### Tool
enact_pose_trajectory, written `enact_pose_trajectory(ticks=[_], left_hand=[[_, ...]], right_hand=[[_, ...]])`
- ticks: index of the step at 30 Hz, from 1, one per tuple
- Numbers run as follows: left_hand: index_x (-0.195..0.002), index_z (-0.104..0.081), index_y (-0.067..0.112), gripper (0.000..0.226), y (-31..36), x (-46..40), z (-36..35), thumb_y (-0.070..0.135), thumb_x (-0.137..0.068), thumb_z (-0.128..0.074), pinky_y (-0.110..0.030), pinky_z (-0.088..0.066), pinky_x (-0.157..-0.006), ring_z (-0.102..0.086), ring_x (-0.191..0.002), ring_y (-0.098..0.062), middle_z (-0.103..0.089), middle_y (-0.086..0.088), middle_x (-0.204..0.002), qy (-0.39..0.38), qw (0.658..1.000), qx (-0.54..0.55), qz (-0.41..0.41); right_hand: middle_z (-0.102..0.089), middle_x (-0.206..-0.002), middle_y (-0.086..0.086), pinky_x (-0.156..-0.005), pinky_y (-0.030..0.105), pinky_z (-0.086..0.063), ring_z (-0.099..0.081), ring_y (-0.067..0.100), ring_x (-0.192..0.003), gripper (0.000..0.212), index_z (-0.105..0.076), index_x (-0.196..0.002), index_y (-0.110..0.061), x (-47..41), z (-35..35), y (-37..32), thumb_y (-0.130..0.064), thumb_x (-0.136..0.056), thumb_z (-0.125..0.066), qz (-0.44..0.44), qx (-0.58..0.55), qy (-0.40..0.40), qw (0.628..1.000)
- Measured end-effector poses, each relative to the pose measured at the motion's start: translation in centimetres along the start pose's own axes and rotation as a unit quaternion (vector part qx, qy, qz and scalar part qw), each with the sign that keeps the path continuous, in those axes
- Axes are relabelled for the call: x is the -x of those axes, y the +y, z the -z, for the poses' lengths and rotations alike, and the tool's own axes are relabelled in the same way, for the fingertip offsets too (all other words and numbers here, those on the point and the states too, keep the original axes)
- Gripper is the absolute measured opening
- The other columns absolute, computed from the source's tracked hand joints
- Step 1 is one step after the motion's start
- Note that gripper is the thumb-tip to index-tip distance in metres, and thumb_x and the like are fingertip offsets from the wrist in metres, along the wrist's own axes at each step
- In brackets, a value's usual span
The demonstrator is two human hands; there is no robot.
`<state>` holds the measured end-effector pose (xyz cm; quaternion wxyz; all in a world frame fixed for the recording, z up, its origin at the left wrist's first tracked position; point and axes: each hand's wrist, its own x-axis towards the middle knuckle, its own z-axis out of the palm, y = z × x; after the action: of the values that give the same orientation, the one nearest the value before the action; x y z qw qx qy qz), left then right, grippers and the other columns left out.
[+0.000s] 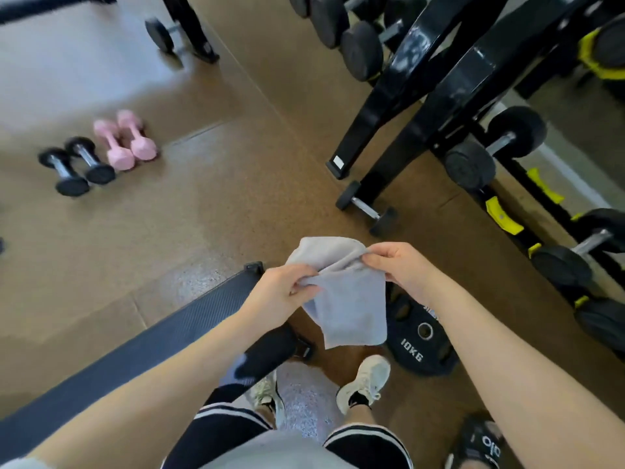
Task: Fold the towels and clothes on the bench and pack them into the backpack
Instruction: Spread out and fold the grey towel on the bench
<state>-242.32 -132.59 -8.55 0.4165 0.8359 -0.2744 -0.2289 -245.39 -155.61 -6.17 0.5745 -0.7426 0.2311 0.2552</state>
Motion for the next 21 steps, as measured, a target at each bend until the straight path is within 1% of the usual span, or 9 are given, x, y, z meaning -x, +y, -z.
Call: enact_pose_trajectory(ticks=[2, 4, 6, 7, 9, 11, 13, 18, 21], left_hand=[[-0.083, -0.059, 0.016, 0.007, 1.3, 1.4, 2.3, 0.020, -0.089, -0.059, -0.014, -0.033, -0.055, -0.048, -0.056, -0.004, -0.051, 0.012, -0.064, 0.008, 1.000, 0.003, 0.026], [-0.081, -0.059, 0.010, 0.011, 2.5, 2.1, 4.1, 0.018, -0.088, -0.059, -0.018, -0.031, -0.053, -0.041, -0.054, -0.006, -0.047, 0.006, -0.060, 0.027, 0.998, 0.006, 0.049], [-0.076, -0.059, 0.010, 0.013, 3.7, 2.5, 5.5, 0.017, -0.087, -0.059, -0.016, -0.032, -0.054, -0.039, -0.055, -0.007, -0.047, 0.004, -0.060, 0.050, 0.996, 0.019, 0.066], [-0.069, -0.056, 0.016, 0.018, 4.3, 2.8, 6.1, 0.017, -0.087, -0.060, -0.013, -0.031, -0.053, -0.040, -0.055, -0.005, -0.046, 0.006, -0.060, 0.062, 0.995, 0.023, 0.072], [-0.059, -0.046, 0.025, 0.032, 5.3, 3.4, 6.8, 0.022, -0.086, -0.063, -0.015, -0.030, -0.052, -0.038, -0.053, -0.004, -0.042, 0.008, -0.057, 0.096, 0.991, 0.027, 0.084], [-0.058, -0.045, 0.023, 0.033, 5.8, 4.3, 7.2, 0.028, -0.083, -0.067, -0.020, -0.030, -0.052, -0.036, -0.052, -0.005, -0.041, 0.008, -0.055, 0.135, 0.985, 0.038, 0.098], [-0.061, -0.051, 0.018, 0.029, 6.3, 5.3, 7.3, 0.028, -0.082, -0.068, -0.021, -0.032, -0.053, -0.038, -0.052, -0.006, -0.043, 0.007, -0.055, 0.157, 0.980, 0.050, 0.108], [-0.066, -0.057, 0.018, 0.020, 8.3, 8.2, 6.4, 0.022, -0.084, -0.066, -0.015, -0.035, -0.053, -0.042, -0.051, -0.002, -0.050, 0.008, -0.058, 0.177, 0.973, 0.106, 0.105], [-0.072, -0.061, 0.020, 0.016, 9.0, 9.9, 4.7, 0.018, -0.087, -0.061, -0.023, -0.039, -0.060, -0.046, -0.058, -0.007, -0.055, 0.003, -0.064, 0.191, 0.962, 0.165, 0.108]], right_hand=[[-0.066, -0.100, 0.008, -0.087, 0.039, -0.048, -0.060, 0.020, -0.097, 0.019, -0.066, -0.105, -0.009, 0.6, -1.4, -1.6, -0.019, -0.090, -0.060, 0.017, 0.130, 0.084, 0.988], [-0.059, -0.103, -0.001, -0.085, 0.028, -0.045, -0.055, 0.013, -0.098, 0.024, -0.059, -0.115, -0.011, 1.6, -3.3, -3.6, -0.016, -0.091, -0.058, 0.057, 0.191, 0.134, 0.971], [-0.059, -0.101, -0.004, -0.086, 0.027, -0.046, -0.056, 0.012, -0.096, 0.022, -0.060, -0.113, -0.011, 3.2, -5.6, -5.3, -0.013, -0.092, -0.056, 0.118, 0.181, 0.115, 0.970], [-0.061, -0.098, -0.005, -0.086, 0.028, -0.049, -0.058, 0.012, -0.094, 0.019, -0.062, -0.109, -0.011, 3.9, -6.8, -5.9, -0.014, -0.091, -0.056, 0.144, 0.168, 0.095, 0.971], [-0.064, -0.091, -0.006, -0.083, 0.028, -0.051, -0.062, 0.011, -0.089, 0.016, -0.064, -0.103, -0.011, 5.3, -8.9, -6.3, -0.018, -0.091, -0.058, 0.181, 0.144, 0.060, 0.971], [-0.065, -0.090, -0.006, -0.076, 0.018, -0.049, -0.062, 0.005, -0.083, 0.019, -0.063, -0.104, -0.011, 6.3, -10.6, -6.2, -0.022, -0.090, -0.060, 0.209, 0.115, 0.038, 0.970], [-0.065, -0.092, -0.006, -0.075, 0.012, -0.047, -0.061, 0.004, -0.086, 0.023, -0.061, -0.107, -0.012, 7.2, -11.9, -5.9, -0.024, -0.087, -0.064, 0.225, 0.089, 0.029, 0.970], [-0.065, -0.081, -0.004, -0.069, 0.019, -0.048, -0.061, 0.005, -0.077, 0.014, -0.061, -0.093, -0.012, 9.0, -13.1, -4.9, -0.020, -0.083, -0.069, 0.257, 0.022, 0.032, 0.966], [-0.064, -0.078, 0.004, -0.069, 0.031, -0.047, -0.059, 0.016, -0.075, 0.018, -0.060, -0.089, -0.006, 9.9, -12.7, -3.7, -0.023, -0.086, -0.064, 0.260, 0.051, 0.038, 0.963]])
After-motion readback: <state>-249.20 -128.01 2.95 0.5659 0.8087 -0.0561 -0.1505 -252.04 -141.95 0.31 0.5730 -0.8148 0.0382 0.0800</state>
